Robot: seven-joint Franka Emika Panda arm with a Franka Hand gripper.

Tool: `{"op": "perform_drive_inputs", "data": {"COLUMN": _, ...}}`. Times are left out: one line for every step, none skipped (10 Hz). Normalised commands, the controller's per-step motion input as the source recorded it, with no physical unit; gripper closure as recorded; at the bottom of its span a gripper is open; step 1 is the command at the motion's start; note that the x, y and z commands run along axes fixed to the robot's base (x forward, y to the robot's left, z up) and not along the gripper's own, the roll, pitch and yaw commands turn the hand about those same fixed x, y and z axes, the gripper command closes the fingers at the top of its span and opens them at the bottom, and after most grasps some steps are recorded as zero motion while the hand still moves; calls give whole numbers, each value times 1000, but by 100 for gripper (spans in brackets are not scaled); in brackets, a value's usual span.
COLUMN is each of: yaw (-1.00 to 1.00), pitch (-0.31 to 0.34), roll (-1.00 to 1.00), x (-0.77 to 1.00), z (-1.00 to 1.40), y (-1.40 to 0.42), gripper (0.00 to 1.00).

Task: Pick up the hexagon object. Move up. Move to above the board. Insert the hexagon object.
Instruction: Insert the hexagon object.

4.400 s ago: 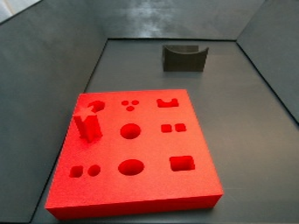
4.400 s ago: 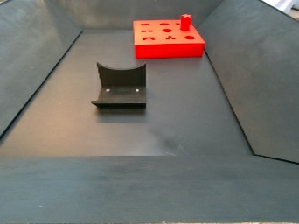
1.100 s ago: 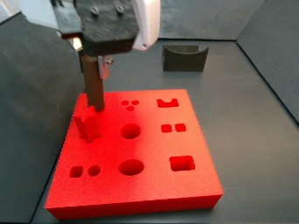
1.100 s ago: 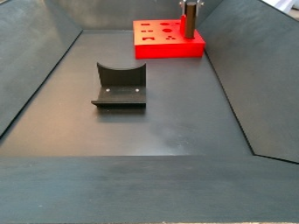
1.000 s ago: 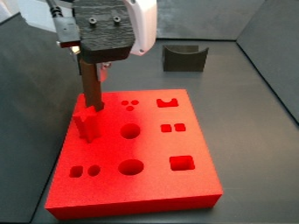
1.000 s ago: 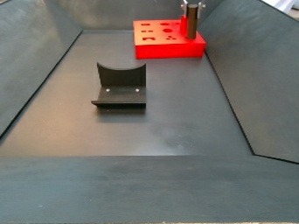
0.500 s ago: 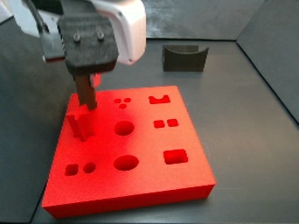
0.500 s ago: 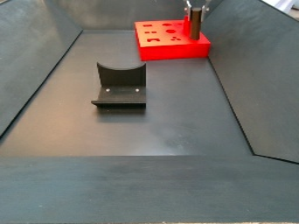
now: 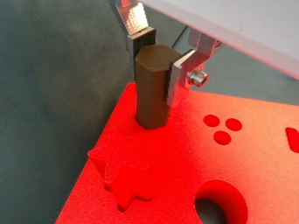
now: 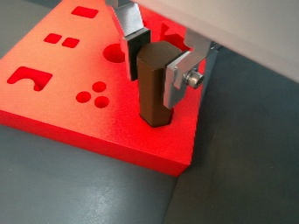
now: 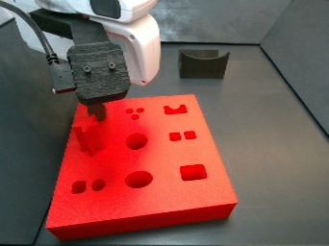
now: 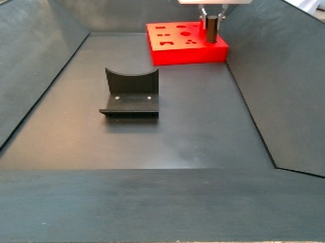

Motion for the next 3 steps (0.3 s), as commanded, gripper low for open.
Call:
{"op": "perform_drive_inputs", "data": {"yaw": -26, "pitch": 0, "roll": 26, "x": -31, "z": 0, "y": 0, "gripper": 100}}
{"op": "perform_drive_inputs", "data": {"yaw": -17, "pitch": 0, "roll": 14, "x": 0, "z": 0, "y": 0, "gripper": 100}}
{"op": "perform_drive_inputs", "data": {"yaw": 0, "pitch": 0, "roll": 0, "x": 0, "z": 0, "y": 0, "gripper": 100}}
